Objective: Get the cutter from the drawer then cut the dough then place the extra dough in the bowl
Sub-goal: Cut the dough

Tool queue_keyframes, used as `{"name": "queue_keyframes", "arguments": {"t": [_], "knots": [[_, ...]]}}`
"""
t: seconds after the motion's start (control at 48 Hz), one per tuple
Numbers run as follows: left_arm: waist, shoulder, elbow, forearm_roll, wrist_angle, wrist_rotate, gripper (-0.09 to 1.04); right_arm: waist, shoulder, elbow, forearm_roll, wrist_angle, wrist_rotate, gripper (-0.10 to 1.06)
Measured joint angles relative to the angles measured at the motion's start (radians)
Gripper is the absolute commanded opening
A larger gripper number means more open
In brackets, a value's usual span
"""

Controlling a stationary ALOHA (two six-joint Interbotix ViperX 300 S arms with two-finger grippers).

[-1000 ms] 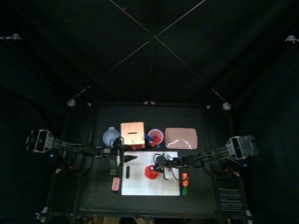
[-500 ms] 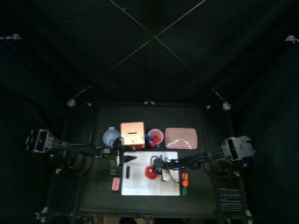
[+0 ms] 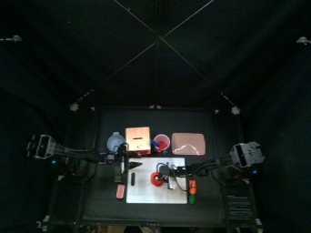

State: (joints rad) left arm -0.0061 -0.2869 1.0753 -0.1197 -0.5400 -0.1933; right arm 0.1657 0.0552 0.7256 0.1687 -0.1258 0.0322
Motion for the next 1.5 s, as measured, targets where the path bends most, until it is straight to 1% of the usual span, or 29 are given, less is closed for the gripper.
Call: {"name": "queue_keyframes", "arguments": {"t": [0.271, 0.354, 0.542, 0.75, 0.812, 0.896, 0.938, 1.0, 1.042, 1.104, 1.188, 1.25, 1.333, 1.417, 1.5], "knots": [[-0.002, 0.000, 0.000, 0.000, 0.000, 0.000, 0.83, 0.000, 0.005, 0.000, 0.009, 0.002, 0.000, 0.81], [-0.005, 0.000, 0.000, 0.000, 0.000, 0.002, 0.83, 0.000, 0.005, 0.000, 0.006, 0.002, 0.000, 0.83], [-0.006, 0.000, 0.000, 0.000, 0.000, 0.003, 0.83, 0.000, -0.038, 0.009, 0.003, 0.002, 0.000, 0.84], [-0.014, 0.000, 0.000, 0.003, 0.000, 0.006, 0.83, 0.000, -0.135, 0.081, 0.005, 0.003, 0.002, 0.84], [-0.031, 0.003, 0.003, 0.008, 0.000, 0.005, 0.83, 0.003, -0.172, 0.118, 0.023, 0.003, 0.003, 0.84], [-0.080, 0.023, 0.005, 0.011, -0.005, 0.005, 0.82, 0.018, -0.229, 0.183, 0.092, -0.002, 0.000, 0.84], [-0.104, 0.037, 0.009, 0.011, -0.020, 0.009, 0.82, 0.031, -0.261, 0.222, 0.137, -0.025, 0.000, 0.84], [-0.137, 0.075, 0.015, 0.011, -0.078, 0.026, 0.82, 0.044, -0.287, 0.268, 0.169, -0.081, 0.000, 0.84], [-0.147, 0.097, 0.018, 0.009, -0.110, 0.037, 0.82, 0.049, -0.293, 0.288, 0.175, -0.124, 0.000, 0.84], [-0.161, 0.158, 0.020, -0.002, -0.206, 0.057, 0.82, 0.058, -0.295, 0.324, 0.186, -0.219, 0.002, 0.84], [-0.183, 0.225, 0.018, -0.028, -0.313, 0.080, 0.82, 0.067, -0.291, 0.336, 0.196, -0.302, 0.000, 0.84], [-0.207, 0.278, 0.012, -0.058, -0.387, 0.112, 0.82, 0.077, -0.265, 0.339, 0.199, -0.356, 0.000, 0.84], [-0.242, 0.347, 0.000, -0.117, -0.443, 0.169, 0.82, 0.092, -0.206, 0.337, 0.206, -0.403, 0.000, 0.83], [-0.275, 0.419, -0.028, -0.181, -0.483, 0.227, 0.82, 0.103, -0.141, 0.328, 0.218, -0.451, 0.000, 0.83], [-0.305, 0.474, -0.060, -0.239, -0.494, 0.275, 0.82, 0.120, -0.084, 0.307, 0.230, -0.491, -0.002, 0.83]]}}
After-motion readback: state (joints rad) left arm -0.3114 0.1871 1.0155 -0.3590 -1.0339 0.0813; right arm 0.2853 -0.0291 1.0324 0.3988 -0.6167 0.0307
